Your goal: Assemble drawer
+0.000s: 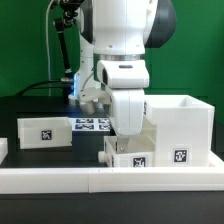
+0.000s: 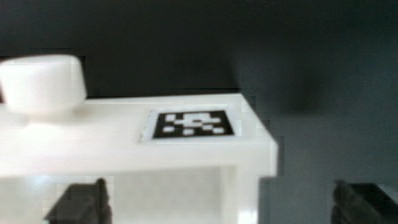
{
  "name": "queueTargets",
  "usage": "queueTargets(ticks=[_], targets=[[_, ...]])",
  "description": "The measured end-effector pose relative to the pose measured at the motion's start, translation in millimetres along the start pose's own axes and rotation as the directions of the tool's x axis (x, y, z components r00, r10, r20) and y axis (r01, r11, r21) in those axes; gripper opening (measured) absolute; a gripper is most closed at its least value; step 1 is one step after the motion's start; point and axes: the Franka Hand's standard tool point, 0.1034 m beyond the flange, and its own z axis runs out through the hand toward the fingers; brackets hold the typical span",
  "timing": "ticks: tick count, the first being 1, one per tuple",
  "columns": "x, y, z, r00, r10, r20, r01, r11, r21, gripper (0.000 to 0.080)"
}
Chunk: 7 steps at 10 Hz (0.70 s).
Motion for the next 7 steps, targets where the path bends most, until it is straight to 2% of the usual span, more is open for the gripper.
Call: queueTargets(ticks=[2, 3, 4, 5, 7], targets=[[-6.5, 11.3, -17.3, 1.0, 0.0, 0.009, 0.0, 1.0, -0.003, 0.0644], [-16.6, 19.9, -24.8, 0.998, -0.057, 0.011, 0.057, 0.998, -0.002, 0.0649], [-30.6, 32.8, -33.0, 0.995, -0.103, 0.014, 0.103, 0.995, -0.012, 0.0649], [-39.8, 42.4, -33.8, 0.994, -0.113, 0.015, 0.113, 0.994, -0.008, 0.0649], [-46.4, 58.1, -30.4, 0.994, -0.106, 0.02, 0.107, 0.994, -0.017, 0.0649]])
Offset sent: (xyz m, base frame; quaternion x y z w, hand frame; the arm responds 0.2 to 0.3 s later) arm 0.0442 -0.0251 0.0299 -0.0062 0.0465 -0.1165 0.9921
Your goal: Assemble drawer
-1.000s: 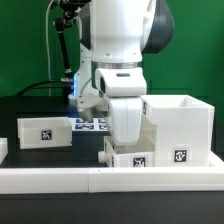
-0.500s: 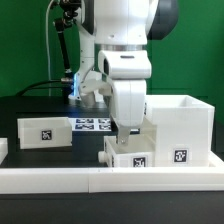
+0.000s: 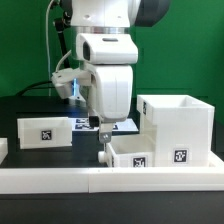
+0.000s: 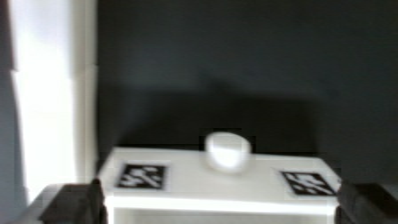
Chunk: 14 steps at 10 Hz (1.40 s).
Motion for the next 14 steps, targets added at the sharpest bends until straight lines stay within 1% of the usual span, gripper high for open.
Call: queueTargets(ticks=[2, 3, 4, 5, 6, 7, 8, 10, 12, 13, 14], targets=[[-5.6, -1.9, 1.0, 1.0, 0.003, -0.006, -0.003, 1.0, 0.0, 0.0649], [-5.2, -2.0, 1.3, 1.0, 0.006, -0.006, -0.006, 1.0, 0.001, 0.0649], [-6.7, -6.1, 5.1, 1.0, -0.019, -0.019, 0.019, 1.0, 0.0, 0.0649], [-14.1, -23.4, 18.6, 0.998, -0.02, -0.065, 0.021, 1.0, 0.015, 0.0649], [-18.4, -29.9, 25.7, 0.994, -0.023, -0.104, 0.026, 0.999, 0.03, 0.0649], [-19.0, -29.2, 27.4, 0.987, -0.025, -0.161, 0.032, 0.999, 0.041, 0.0649], [-18.5, -25.6, 30.3, 0.98, -0.01, -0.197, 0.02, 0.999, 0.05, 0.0649], [-11.4, -21.6, 36.3, 0.973, 0.004, -0.23, 0.012, 0.998, 0.065, 0.0649], [8.8, -14.6, 37.9, 0.971, -0.013, -0.239, 0.027, 0.998, 0.054, 0.0649], [15.7, -13.0, 38.6, 0.97, 0.002, -0.242, 0.013, 0.998, 0.06, 0.0649], [16.1, -13.1, 38.7, 0.97, 0.019, -0.242, -0.004, 0.998, 0.064, 0.0649]])
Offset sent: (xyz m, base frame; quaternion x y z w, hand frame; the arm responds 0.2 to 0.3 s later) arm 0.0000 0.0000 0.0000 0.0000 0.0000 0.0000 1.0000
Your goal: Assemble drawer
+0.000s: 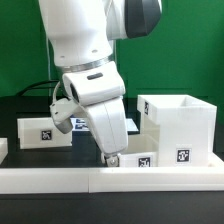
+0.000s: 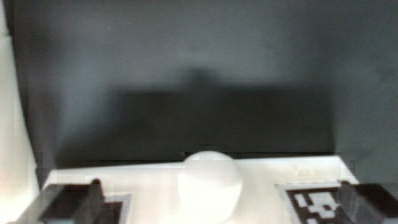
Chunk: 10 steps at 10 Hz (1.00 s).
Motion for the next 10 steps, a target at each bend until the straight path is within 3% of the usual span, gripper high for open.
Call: queueTargets(ticks=[1, 2, 4, 5, 7, 10], targets=[[-1.3, -0.4, 0.4, 1.0, 0.002, 0.0, -0.002, 1.0, -0.001, 0.0649], [-4.1, 2.1, 0.7, 1.0, 0.005, 0.009, -0.005, 1.0, -0.027, 0.0649], [-3.6, -4.1, 5.5, 1.0, 0.011, 0.007, -0.011, 1.0, -0.023, 0.0649], [-2.7, -4.4, 8.1, 1.0, 0.013, 0.015, -0.012, 0.999, -0.047, 0.0649], [2.0, -8.9, 12.0, 0.999, 0.046, 0.011, -0.045, 0.998, -0.04, 0.0649], [14.2, -11.9, 16.1, 0.997, 0.072, 0.009, -0.072, 0.996, -0.054, 0.0649]])
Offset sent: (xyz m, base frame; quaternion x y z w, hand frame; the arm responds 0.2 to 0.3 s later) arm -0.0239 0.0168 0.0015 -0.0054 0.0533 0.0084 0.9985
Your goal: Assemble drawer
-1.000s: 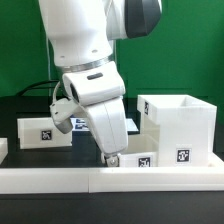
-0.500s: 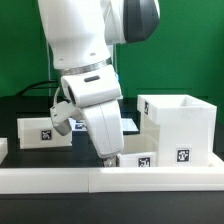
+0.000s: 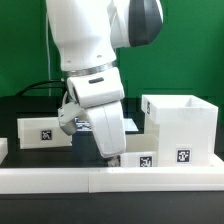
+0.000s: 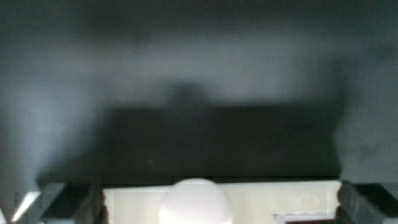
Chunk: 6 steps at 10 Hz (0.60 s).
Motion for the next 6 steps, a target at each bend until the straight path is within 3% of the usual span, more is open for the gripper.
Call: queueTargets(ticks=[2, 6], targets=[[15.1, 1.3, 2.6, 1.0, -0.007, -0.008, 0.007, 1.0, 0.002, 0.0649], [15.2, 0.9, 3.5, 1.0, -0.01, -0.008, 0.01, 1.0, 0.004, 0.0649]])
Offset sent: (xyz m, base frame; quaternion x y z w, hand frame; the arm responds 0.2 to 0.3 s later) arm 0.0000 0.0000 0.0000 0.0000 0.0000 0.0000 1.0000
